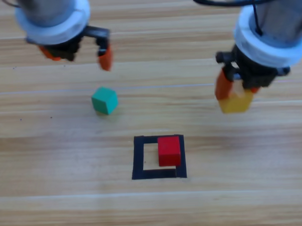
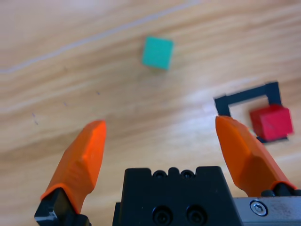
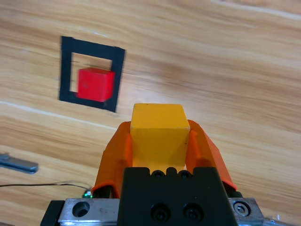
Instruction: Stack the blocks in the rectangular block: red at the bottom, yellow in the middle, green on top
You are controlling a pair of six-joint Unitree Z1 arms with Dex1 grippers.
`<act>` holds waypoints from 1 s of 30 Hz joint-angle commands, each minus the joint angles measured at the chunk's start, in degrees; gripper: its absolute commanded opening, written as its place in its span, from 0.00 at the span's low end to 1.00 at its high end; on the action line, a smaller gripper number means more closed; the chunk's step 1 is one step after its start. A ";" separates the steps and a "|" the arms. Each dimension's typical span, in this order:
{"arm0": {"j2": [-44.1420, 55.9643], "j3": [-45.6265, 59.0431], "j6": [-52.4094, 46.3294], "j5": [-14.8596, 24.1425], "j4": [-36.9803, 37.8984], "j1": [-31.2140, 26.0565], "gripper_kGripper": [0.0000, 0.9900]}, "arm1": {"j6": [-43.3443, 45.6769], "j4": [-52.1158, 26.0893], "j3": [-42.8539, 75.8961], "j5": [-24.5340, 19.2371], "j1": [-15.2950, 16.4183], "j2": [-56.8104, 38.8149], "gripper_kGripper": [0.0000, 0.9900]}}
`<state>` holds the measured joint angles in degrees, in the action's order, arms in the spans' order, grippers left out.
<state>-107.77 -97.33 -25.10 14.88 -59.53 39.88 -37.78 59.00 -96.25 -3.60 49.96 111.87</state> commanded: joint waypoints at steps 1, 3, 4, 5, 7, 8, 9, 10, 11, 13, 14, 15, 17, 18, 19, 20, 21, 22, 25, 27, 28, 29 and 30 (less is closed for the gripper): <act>15.22 21.92 6.12 1.20 15.94 -7.01 1.00 | -2.13 4.37 -7.55 -0.62 6.73 9.33 0.15; 18.91 27.63 8.58 0.59 20.15 -8.41 1.00 | -2.92 7.53 -12.83 -0.62 7.78 13.20 0.15; 19.44 28.77 9.54 -0.29 20.68 -9.29 1.00 | -3.36 8.41 -14.67 -0.62 8.31 14.70 0.15; 19.61 29.74 10.42 -1.08 20.77 -9.99 1.00 | -3.88 8.76 -16.25 -0.62 8.75 16.01 0.15; 20.23 32.64 11.74 -1.43 22.53 -10.70 1.00 | -5.20 9.46 -18.63 -0.70 9.54 18.30 0.15; 21.11 35.10 12.62 -2.23 24.72 -11.23 1.00 | -5.99 10.08 -19.68 -0.70 9.72 19.44 0.15; 21.90 37.30 13.59 -3.28 26.75 -11.84 1.00 | -6.70 10.43 -20.38 -0.70 9.72 20.32 0.15; 22.86 39.41 14.11 -3.98 28.50 -12.46 1.00 | -7.05 10.69 -21.00 -0.70 9.72 21.11 0.15; 23.83 41.43 15.17 -4.34 30.35 -12.63 1.00 | -7.22 10.78 -21.53 -0.70 9.72 21.73 0.15; 26.73 45.91 16.49 -4.69 34.83 -12.72 1.00 | -7.40 11.22 -22.49 -1.14 9.72 22.78 0.15; 28.67 48.73 17.01 -4.69 37.47 -12.72 1.00 | -7.40 11.31 -22.93 -1.23 9.72 23.22 0.15; 31.13 52.15 17.72 -5.04 40.98 -12.72 1.00 | -7.49 11.40 -23.11 -1.23 9.72 23.57 0.15; 34.03 57.08 18.51 -5.13 46.08 -12.72 1.00 | -7.93 11.49 -23.46 -1.23 9.72 24.19 0.15; 34.99 58.92 19.04 -5.30 47.93 -12.72 1.00 | -8.10 11.49 -23.81 -1.23 9.72 24.54 0.15; 35.34 60.15 19.21 -5.65 49.16 -12.72 1.00 | -8.45 11.57 -24.34 -1.23 9.72 24.89 0.15; 35.34 60.59 19.47 -5.74 49.69 -12.72 1.00 | -8.63 11.57 -25.04 -1.23 9.72 25.24 0.15; 35.43 61.12 19.56 -5.65 50.30 -12.72 1.00 | -8.72 11.57 -25.31 -1.23 9.72 25.51 0.15; 35.70 61.91 19.56 -5.65 51.18 -12.72 1.00 | -8.89 11.57 -25.83 -1.32 9.72 25.77 0.15; 37.19 64.19 20.27 -5.74 53.55 -12.72 1.00 | -9.25 11.57 -27.15 -1.50 9.72 26.56 0.15; 38.60 65.78 20.71 -6.00 54.96 -12.72 1.00 | -9.60 11.57 -27.68 -1.58 9.72 27.09 0.15; 39.12 66.39 20.88 -6.18 55.49 -12.72 1.00 | -9.68 11.66 -27.77 -1.58 9.72 27.18 0.15; 39.56 67.09 20.88 -6.27 56.01 -12.72 1.00 | -9.68 11.57 -27.94 -1.85 9.72 27.18 0.15; 40.00 67.89 20.97 -6.62 56.80 -12.72 1.00 | -9.68 11.66 -28.03 -1.85 9.54 27.26 0.15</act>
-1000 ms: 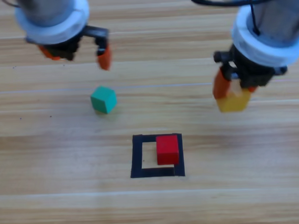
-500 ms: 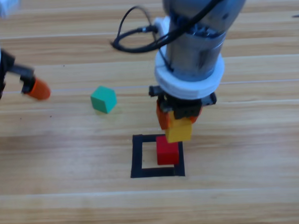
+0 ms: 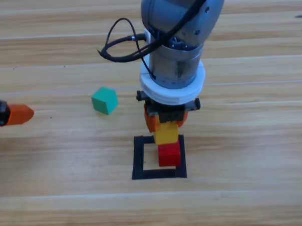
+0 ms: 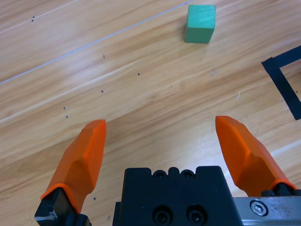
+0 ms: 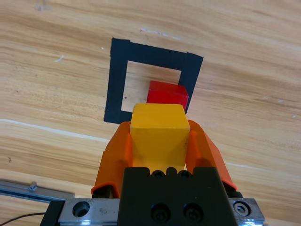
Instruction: Stack the blocks in the rectangular block: red at the bottom, yellow in the middle, green on top
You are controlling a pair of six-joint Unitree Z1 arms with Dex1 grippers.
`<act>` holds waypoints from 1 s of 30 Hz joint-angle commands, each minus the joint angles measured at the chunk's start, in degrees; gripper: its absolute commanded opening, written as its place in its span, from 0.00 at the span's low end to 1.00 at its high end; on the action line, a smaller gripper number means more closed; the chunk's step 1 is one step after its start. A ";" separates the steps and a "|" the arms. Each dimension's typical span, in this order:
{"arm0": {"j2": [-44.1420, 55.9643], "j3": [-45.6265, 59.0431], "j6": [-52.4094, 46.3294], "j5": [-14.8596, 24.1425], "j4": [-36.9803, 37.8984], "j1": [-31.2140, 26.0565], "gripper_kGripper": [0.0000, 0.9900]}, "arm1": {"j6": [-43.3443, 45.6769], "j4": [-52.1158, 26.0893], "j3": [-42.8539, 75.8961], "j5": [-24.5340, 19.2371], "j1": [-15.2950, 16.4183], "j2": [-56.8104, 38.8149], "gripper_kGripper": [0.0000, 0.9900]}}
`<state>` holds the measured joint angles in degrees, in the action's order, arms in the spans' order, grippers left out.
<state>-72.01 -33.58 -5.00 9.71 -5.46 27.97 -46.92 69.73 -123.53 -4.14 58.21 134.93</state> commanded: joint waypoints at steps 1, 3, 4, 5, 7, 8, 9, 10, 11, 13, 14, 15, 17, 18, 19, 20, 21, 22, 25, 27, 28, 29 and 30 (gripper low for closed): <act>4.60 4.84 0.95 -1.54 3.44 -0.81 1.00 | -0.54 0.85 -0.92 -1.49 1.20 4.11 0.15; 5.39 5.90 1.39 -1.63 4.58 -0.81 1.00 | -0.54 1.02 -1.01 -1.58 0.85 4.11 0.15; 5.74 6.25 1.57 -1.72 4.84 -0.81 1.00 | -0.54 1.11 -1.01 -1.58 0.76 4.11 0.15; 6.09 6.34 1.74 -1.80 5.02 -0.81 1.00 | -0.54 1.28 -1.01 -1.75 0.59 4.11 0.15; 6.36 6.43 2.18 -2.24 5.28 -0.81 1.00 | -0.45 1.46 -1.01 -1.75 0.32 4.11 0.15; 6.45 6.51 2.27 -2.33 5.37 -0.81 1.00 | -0.45 1.55 -1.01 -1.75 0.24 4.11 0.15; 6.53 6.51 2.27 -2.33 5.54 -0.81 1.00 | -0.45 1.55 -1.01 -1.84 0.15 4.11 0.15; 6.45 6.51 2.36 -2.42 5.63 -0.81 1.00 | -0.45 1.55 -1.01 -1.84 0.15 4.11 0.15; 6.45 6.51 2.45 -2.51 5.72 -0.81 1.00 | -0.45 1.55 -1.01 -1.93 0.15 4.20 0.15; 6.27 6.43 2.54 -2.60 6.07 -0.81 1.00 | -0.45 1.55 -1.01 -2.02 0.15 4.29 0.15; 6.01 6.16 2.89 -2.60 5.98 -0.81 1.00 | -0.45 1.55 -1.01 -2.10 0.15 4.38 0.15; 4.69 5.20 3.15 -2.68 5.54 -0.81 1.00 | -0.45 1.55 -1.01 -2.02 0.15 4.38 0.15; 0.65 2.12 3.85 -4.35 4.31 -0.81 1.00 | -0.45 1.55 -1.01 -2.02 0.15 4.46 0.15; -1.73 -0.61 4.38 -4.79 2.29 -0.81 1.00 | -0.45 1.55 -1.01 -2.02 0.15 4.55 0.15; -3.75 -3.42 4.56 -5.14 0.36 -0.81 1.00 | -0.45 1.55 -1.01 -2.02 0.15 4.73 0.15; -4.63 -5.26 4.56 -5.23 -0.96 -0.81 1.00 | -0.45 1.55 -0.92 -2.02 0.15 4.81 0.15; -4.19 -5.53 4.56 -5.41 -0.96 -0.81 1.00 | -0.45 1.55 -0.92 -2.02 0.15 4.90 0.15; -3.31 -5.18 4.21 -5.58 -0.87 -0.81 1.00 | -0.45 1.55 -0.92 -2.02 0.15 4.99 0.15; -4.19 -6.23 4.12 -5.58 -1.57 -0.81 1.00 | -0.45 1.55 -1.01 -1.93 0.15 5.25 0.15; -7.62 -9.04 4.12 -6.73 -3.86 -1.34 1.00 | -0.54 1.55 -1.01 -1.84 0.15 5.43 0.15; -8.50 -9.57 4.12 -7.52 -3.86 -1.78 1.00 | -0.54 1.55 -1.01 -1.66 0.15 5.52 0.15; -9.29 -9.92 4.12 -7.78 -3.95 -1.95 1.00 | -0.63 1.55 -1.01 -1.66 0.15 5.61 0.15; -10.17 -10.71 4.21 -7.96 -4.30 -1.95 1.00 | -0.63 1.55 -1.10 -1.66 0.15 5.69 0.15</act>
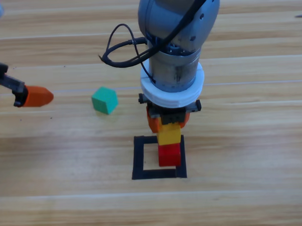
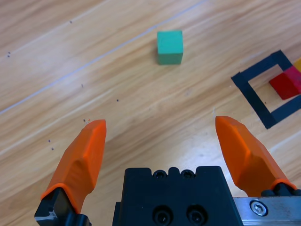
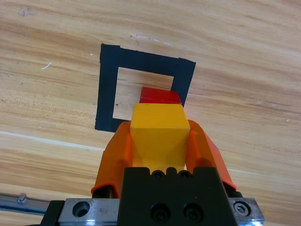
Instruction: Stack the blocks in the rectangular block: red at the bottom, yellow in the middle, green on top
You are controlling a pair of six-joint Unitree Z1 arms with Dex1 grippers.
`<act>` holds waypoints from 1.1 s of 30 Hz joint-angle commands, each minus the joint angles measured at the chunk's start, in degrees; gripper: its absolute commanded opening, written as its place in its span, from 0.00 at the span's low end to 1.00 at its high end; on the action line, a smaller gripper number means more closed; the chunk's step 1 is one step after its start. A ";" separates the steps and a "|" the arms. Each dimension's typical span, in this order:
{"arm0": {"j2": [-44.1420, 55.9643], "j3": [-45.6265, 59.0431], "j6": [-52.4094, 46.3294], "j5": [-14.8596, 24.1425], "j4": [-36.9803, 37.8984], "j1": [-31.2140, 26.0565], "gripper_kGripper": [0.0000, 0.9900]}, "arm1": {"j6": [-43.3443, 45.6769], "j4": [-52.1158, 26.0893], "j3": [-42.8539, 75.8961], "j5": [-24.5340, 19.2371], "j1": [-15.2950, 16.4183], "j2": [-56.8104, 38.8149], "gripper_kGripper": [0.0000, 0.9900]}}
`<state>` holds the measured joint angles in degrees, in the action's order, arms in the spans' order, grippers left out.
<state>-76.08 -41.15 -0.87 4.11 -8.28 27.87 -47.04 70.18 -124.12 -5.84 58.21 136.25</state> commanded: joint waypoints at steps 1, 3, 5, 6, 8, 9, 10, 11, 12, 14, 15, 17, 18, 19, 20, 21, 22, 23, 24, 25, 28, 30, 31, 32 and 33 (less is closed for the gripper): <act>-7.33 -4.73 -0.01 -2.62 -2.80 -2.03 1.00 | -0.51 1.10 -0.42 0.04 0.06 4.46 0.15; -9.52 -8.07 -0.01 -3.24 -5.78 -2.47 1.00 | -0.68 1.10 -0.42 0.13 0.15 4.55 0.15; -10.23 -9.12 -0.01 -4.64 -6.58 -3.52 1.00 | -0.68 1.10 -0.42 0.21 0.15 4.73 0.15; -10.23 -9.30 -0.01 -4.99 -6.58 -3.96 1.00 | -0.68 1.10 -0.42 0.21 0.15 4.81 0.15; -10.23 -9.47 0.08 -5.70 -7.10 -4.93 1.00 | -0.77 1.10 -0.42 0.39 0.15 5.08 0.15; -10.23 -9.56 0.17 -5.70 -7.10 -5.02 1.00 | -0.77 1.10 -0.42 0.48 0.15 5.08 0.15; -10.23 -9.56 0.17 -5.70 -7.10 -5.10 1.00 | -0.77 1.10 -0.42 0.56 0.15 5.17 0.15; -10.32 -9.56 0.26 -5.70 -7.19 -5.28 1.00 | -0.77 1.10 -0.42 0.56 0.15 5.25 0.15; -10.32 -9.47 0.26 -5.78 -7.28 -5.54 1.00 | -0.77 1.10 -0.42 0.56 0.15 5.25 0.15; -10.40 -9.47 0.35 -5.87 -7.37 -5.89 1.00 | -0.86 1.01 -0.33 0.56 0.15 5.34 0.15; -10.49 -9.47 0.43 -6.05 -7.37 -6.07 1.00 | -0.86 1.01 -0.33 0.56 0.06 5.43 0.15; -10.49 -9.39 0.61 -6.14 -7.45 -6.33 1.00 | -0.94 1.01 -0.33 0.56 0.15 5.52 0.15; -10.49 -9.39 0.70 -6.31 -7.45 -6.51 1.00 | -0.94 1.01 -0.33 0.56 0.15 5.52 0.15; -10.49 -9.30 0.70 -6.49 -7.45 -6.69 1.00 | -0.94 1.01 -0.33 0.74 0.15 5.61 0.15; -10.58 -9.30 0.70 -6.49 -7.54 -6.69 1.00 | -1.03 1.01 -0.33 0.83 0.15 5.69 0.15; -10.49 -9.30 0.78 -6.49 -7.54 -6.69 1.00 | -1.03 1.01 -0.33 0.83 0.15 5.69 0.15; -10.49 -9.21 0.78 -6.49 -7.45 -6.69 1.00 | -1.03 1.01 -0.33 1.00 0.15 5.69 0.15; -10.58 -9.21 0.78 -6.49 -7.45 -6.69 1.00 | -1.03 1.01 -0.33 1.00 0.06 5.78 0.15; -10.67 -9.21 0.78 -6.66 -7.45 -6.77 1.00 | -1.03 0.93 -0.33 1.18 0.15 5.78 0.15; -10.75 -9.21 0.78 -6.93 -7.45 -6.86 1.00 | -1.03 0.93 -0.33 1.18 0.06 5.87 0.15; -11.46 -9.39 1.22 -7.63 -7.45 -6.95 1.00 | -1.03 0.93 -0.24 1.36 0.15 5.96 0.15; -11.72 -9.47 1.40 -7.89 -7.45 -6.95 1.00 | -1.12 0.93 -0.15 1.36 0.15 6.05 0.15; -11.90 -9.65 1.49 -8.16 -7.45 -6.95 1.00 | -1.12 0.93 -0.07 1.36 0.06 6.13 0.15; -12.07 -9.74 1.58 -8.42 -7.45 -7.04 1.00 | -1.12 0.93 -0.07 1.36 0.15 6.22 0.15; -12.25 -9.83 1.66 -8.51 -7.45 -7.04 1.00 | -1.21 0.93 -0.15 1.36 0.15 6.22 0.15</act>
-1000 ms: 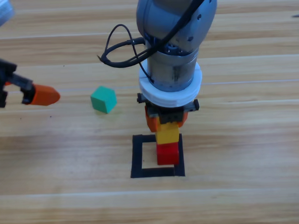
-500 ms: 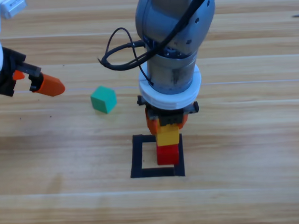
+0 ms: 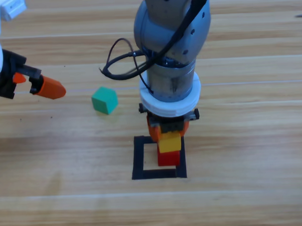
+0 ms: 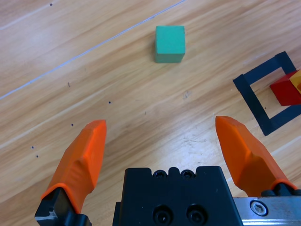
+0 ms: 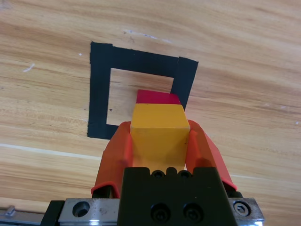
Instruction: Stack the blocks in the rectangular block: red at the bottom, yellow in the middle, green on top
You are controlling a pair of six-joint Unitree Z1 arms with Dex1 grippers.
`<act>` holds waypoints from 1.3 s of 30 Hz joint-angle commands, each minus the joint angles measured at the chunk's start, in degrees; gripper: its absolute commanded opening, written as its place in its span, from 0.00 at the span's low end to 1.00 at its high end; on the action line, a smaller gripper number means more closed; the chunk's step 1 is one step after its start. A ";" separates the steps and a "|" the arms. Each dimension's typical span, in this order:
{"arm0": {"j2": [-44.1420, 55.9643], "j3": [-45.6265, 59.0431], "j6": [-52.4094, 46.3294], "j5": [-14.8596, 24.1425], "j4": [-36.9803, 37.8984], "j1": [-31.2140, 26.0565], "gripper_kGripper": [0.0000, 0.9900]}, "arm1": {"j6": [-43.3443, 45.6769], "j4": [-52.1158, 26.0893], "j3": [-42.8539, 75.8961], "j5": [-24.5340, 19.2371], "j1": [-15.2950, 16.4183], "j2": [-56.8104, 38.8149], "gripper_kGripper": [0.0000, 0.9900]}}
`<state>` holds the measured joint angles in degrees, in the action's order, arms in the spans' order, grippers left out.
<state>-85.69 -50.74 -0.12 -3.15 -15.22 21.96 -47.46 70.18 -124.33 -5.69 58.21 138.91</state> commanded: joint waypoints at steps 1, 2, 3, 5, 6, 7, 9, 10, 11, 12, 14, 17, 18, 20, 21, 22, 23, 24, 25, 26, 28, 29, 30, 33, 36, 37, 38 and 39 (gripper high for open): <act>-2.81 -0.42 1.00 -1.42 -0.60 -1.13 1.00 | -0.96 0.83 0.05 1.21 0.15 3.56 0.17; -2.90 -0.50 1.00 -1.51 -0.60 -1.13 1.00 | -1.23 0.83 0.05 1.30 0.06 3.65 0.27; -2.99 -0.59 1.08 -1.60 -0.69 -1.13 1.00 | -1.32 0.83 0.05 1.30 0.15 3.56 0.48; -3.25 -0.68 1.17 -2.04 -0.69 -1.22 1.00 | -1.40 0.83 -0.38 1.38 0.15 2.77 0.99; -3.34 -0.68 1.17 -2.13 -0.69 -1.22 1.00 | -1.32 0.83 -0.74 1.38 0.15 2.24 1.00; -3.60 -0.86 1.17 -2.21 -0.69 -1.22 1.00 | -1.05 0.83 -1.26 1.47 0.15 1.19 1.00; -3.87 -1.03 1.26 -2.48 -0.69 -1.22 1.00 | 0.27 0.83 -2.41 0.15 0.15 -2.15 1.00; -4.04 -1.21 1.35 -2.57 -0.69 -1.22 1.00 | 0.62 0.83 -3.02 -1.08 0.15 -4.97 1.00; -4.13 -1.38 1.52 -2.65 -0.69 -1.22 1.00 | 0.88 0.83 -3.46 -2.31 0.15 -7.69 1.00; -4.22 -1.82 1.70 -2.74 -0.87 -1.22 1.00 | 1.23 0.83 -3.64 -3.27 0.15 -10.59 1.00; -5.54 -3.76 1.87 -2.92 -1.83 -1.22 1.00 | 1.41 1.36 -3.46 -3.98 -0.29 -16.22 1.00; -11.34 -11.40 3.02 -3.80 -6.05 -1.22 1.00 | -0.52 5.05 -2.85 -3.98 -2.93 -22.10 1.00; -14.59 -15.71 3.37 -4.32 -9.21 -1.22 1.00 | -0.79 6.02 -1.97 -3.98 -4.33 -23.25 1.00; -22.15 -27.31 3.63 -4.32 -17.56 -1.22 1.00 | -0.79 6.46 2.25 -3.98 -7.94 -25.71 1.00; -26.10 -33.38 3.54 -4.41 -21.96 -1.22 1.00 | -0.70 6.46 4.80 -3.98 -10.05 -26.67 1.00; -31.11 -40.58 3.02 -4.50 -26.88 -1.22 1.00 | -0.17 6.46 7.44 -3.89 -11.89 -27.47 1.00; -33.66 -44.01 2.75 -4.50 -29.17 -1.13 1.00 | 0.44 6.37 9.63 -3.80 -13.65 -27.99 1.00; -36.65 -48.14 1.96 -4.41 -31.80 -1.13 1.00 | 1.50 6.19 12.45 -3.63 -15.23 -28.52 1.00; -39.37 -51.57 1.35 -4.23 -33.74 -0.87 1.00 | 2.20 5.93 15.26 -3.01 -16.99 -29.05 1.00; -41.48 -54.21 0.73 -4.15 -35.23 -0.25 1.00 | 3.08 5.49 17.98 -1.87 -18.22 -29.66 1.00; -44.21 -56.49 -0.32 -3.62 -36.02 0.63 1.00 | 4.84 3.73 24.05 1.56 -20.42 -30.89 1.00; -45.09 -57.02 -0.94 -3.27 -36.20 0.98 1.00 | 5.45 2.33 26.60 2.88 -20.77 -31.51 1.00; -45.79 -57.19 -1.73 -3.09 -36.28 1.24 1.00 | 6.42 0.31 29.59 4.99 -20.86 -32.12 1.00; -48.78 -59.04 -3.58 -1.95 -38.57 1.59 1.00 | 11.25 -7.52 36.62 12.02 -20.86 -32.83 1.00; -50.01 -60.89 -4.72 0.25 -40.77 2.30 1.00 | 12.75 -13.58 40.13 13.78 -19.98 -32.12 1.00; -50.01 -61.24 -4.98 0.77 -41.29 2.65 1.00 | 12.75 -15.87 41.71 13.69 -19.98 -32.04 1.00; -50.18 -61.76 -5.25 1.30 -42.09 2.91 1.00 | 12.75 -18.42 43.65 13.69 -19.98 -31.95 1.00; -50.18 -61.94 -5.33 1.57 -42.35 3.18 1.00 | 12.75 -20.61 45.49 13.86 -19.98 -31.86 1.00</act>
<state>-133.11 -111.07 -4.47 -3.27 -55.92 22.93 -34.89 57.67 -85.12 7.39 39.11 108.85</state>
